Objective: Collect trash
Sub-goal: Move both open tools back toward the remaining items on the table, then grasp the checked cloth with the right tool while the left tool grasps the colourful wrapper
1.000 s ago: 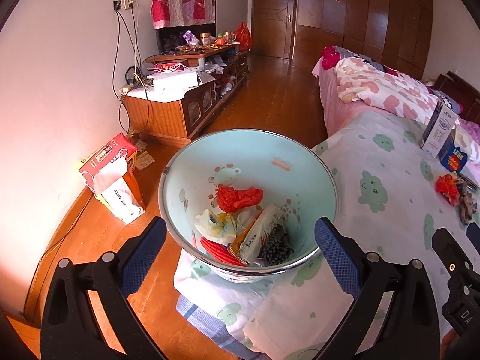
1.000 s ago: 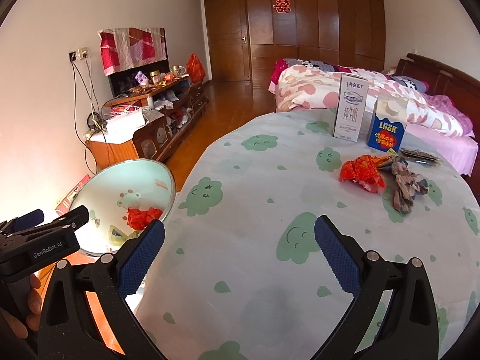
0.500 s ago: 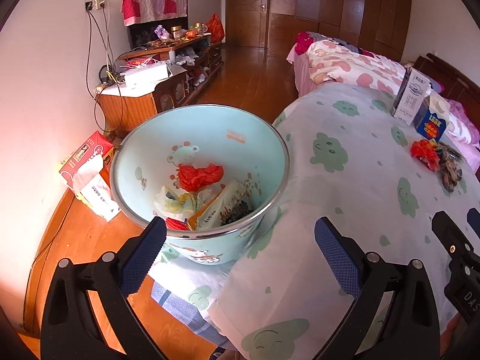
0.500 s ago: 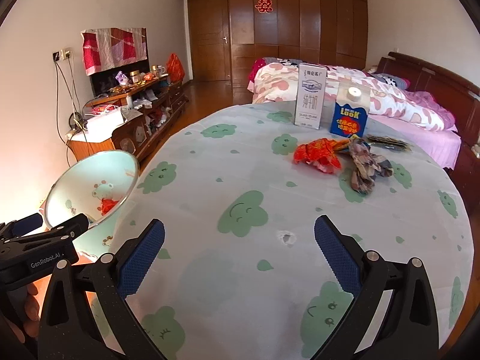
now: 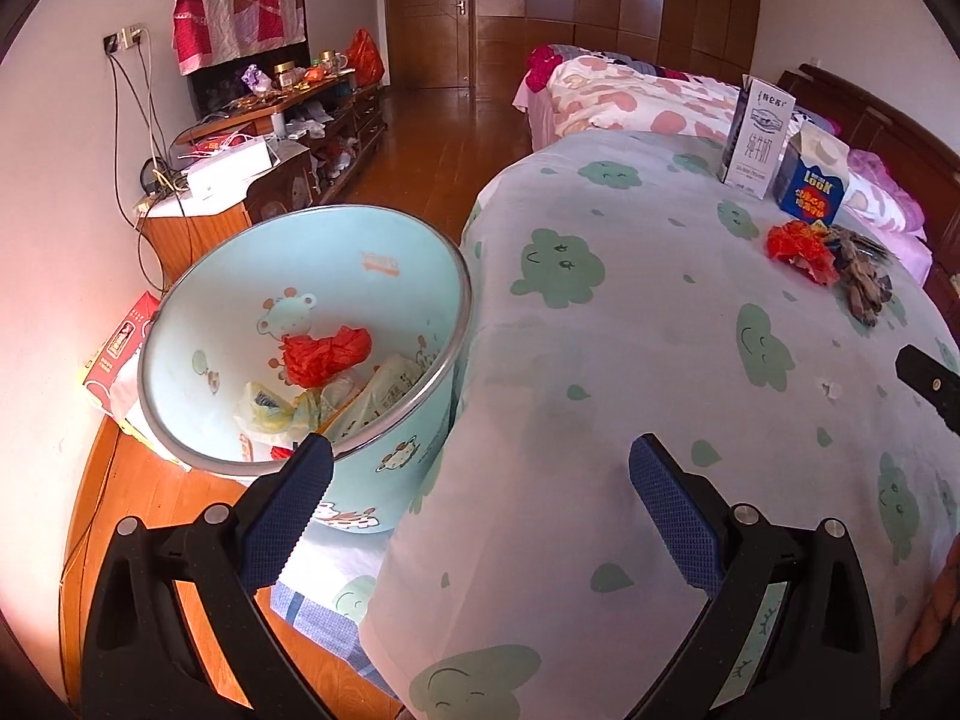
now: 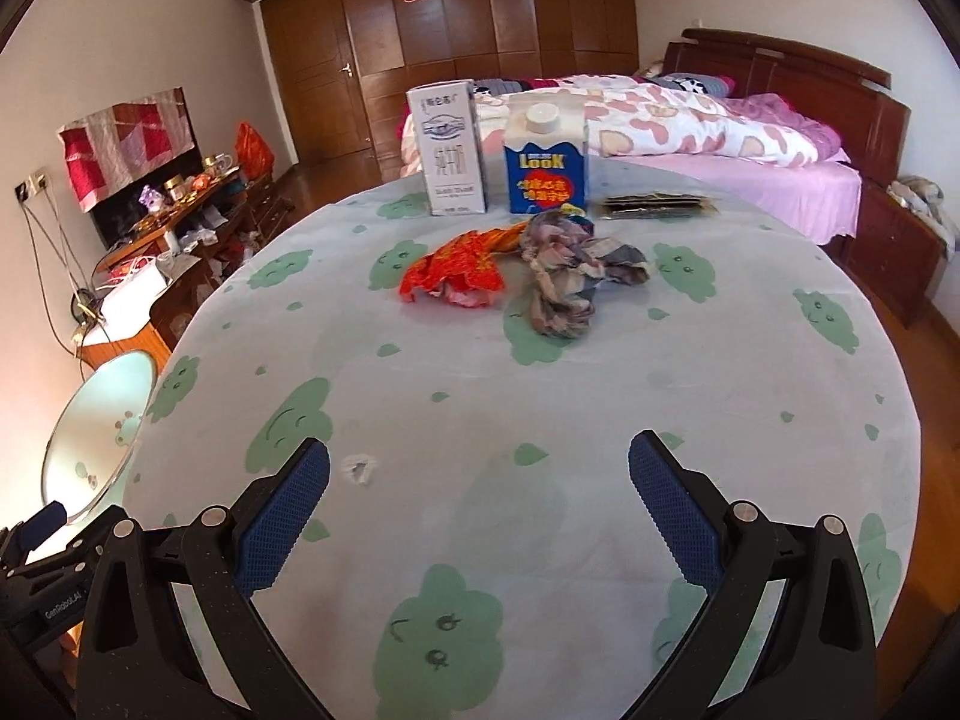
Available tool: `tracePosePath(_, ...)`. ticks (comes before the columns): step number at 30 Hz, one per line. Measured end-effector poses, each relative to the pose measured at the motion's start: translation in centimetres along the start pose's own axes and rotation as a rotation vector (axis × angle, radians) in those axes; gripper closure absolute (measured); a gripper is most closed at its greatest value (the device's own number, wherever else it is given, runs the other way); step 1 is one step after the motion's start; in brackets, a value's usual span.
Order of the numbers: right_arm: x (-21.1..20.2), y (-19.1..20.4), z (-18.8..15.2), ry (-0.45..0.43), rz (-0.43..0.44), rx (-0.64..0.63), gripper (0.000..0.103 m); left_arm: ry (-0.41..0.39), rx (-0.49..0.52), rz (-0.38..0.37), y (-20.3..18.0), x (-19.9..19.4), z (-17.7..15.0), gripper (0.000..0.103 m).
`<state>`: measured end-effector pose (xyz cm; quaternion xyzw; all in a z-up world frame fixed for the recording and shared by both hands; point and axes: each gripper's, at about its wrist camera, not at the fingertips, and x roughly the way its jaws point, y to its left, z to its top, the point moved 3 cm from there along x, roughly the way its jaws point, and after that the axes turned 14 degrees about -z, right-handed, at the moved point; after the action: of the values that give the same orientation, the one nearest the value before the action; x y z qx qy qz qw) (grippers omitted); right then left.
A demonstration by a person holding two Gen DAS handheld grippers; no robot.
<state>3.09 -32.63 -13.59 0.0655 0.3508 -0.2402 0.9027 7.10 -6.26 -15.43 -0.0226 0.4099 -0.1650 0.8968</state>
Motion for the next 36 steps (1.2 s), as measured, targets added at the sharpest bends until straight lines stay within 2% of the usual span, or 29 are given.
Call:
tracePosePath(5,1.9,-2.2,1.8,0.028,-0.038,0.019,0.005,0.007,0.027,-0.012,-1.0,1.2,1.4,0.006)
tracePosePath(11,5.4,-3.7,5.8,0.047,-0.099,0.007,0.005,-0.003,0.067,-0.036,-3.0,2.3,4.2,0.006)
tracePosePath(15,7.8,-3.8,7.3,0.07,-0.109,0.002,0.006,-0.013,0.091,-0.058,-4.7,3.0,6.1,0.006)
tracePosePath(18,10.3,-3.3,8.1,0.125,-0.074,-0.012,0.007,-0.006,0.114,-0.081,-6.2,3.7,7.2,0.006)
tracePosePath(20,11.1,-3.4,8.2,0.152,-0.057,-0.029,0.021,0.004,0.117,-0.101,-7.0,4.3,7.7,0.006)
tracePosePath(21,11.5,-3.4,8.1,0.169,-0.036,-0.037,0.037,0.01,0.121,-0.11,-7.5,4.7,8.0,0.006)
tracePosePath(22,11.6,-3.5,8.1,0.176,-0.022,-0.04,0.049,0.014,0.127,-0.116,-7.9,5.0,8.2,0.006)
tracePosePath(23,11.6,-3.8,8.1,0.176,-0.001,-0.045,0.054,0.017,0.133,-0.123,-8.3,5.2,8.5,0.006)
tracePosePath(25,11.3,-4.5,8.1,0.163,0.006,-0.048,0.076,0.022,0.143,-0.133,-9.2,5.8,9.0,0.006)
tracePosePath(30,9.8,-8.5,8.1,0.099,-0.053,-0.044,0.08,0.031,0.174,-0.175,-12.0,7.4,10.4,0.006)
tracePosePath(34,8.6,-12.3,8.0,0.051,-0.157,-0.062,0.08,0.032,0.233,-0.208,-15.7,9.1,11.5,0.006)
tracePosePath(36,8.4,-13.1,8.0,0.044,-0.179,-0.056,0.08,0.043,0.251,-0.226,-17.6,10.4,12.0,0.006)
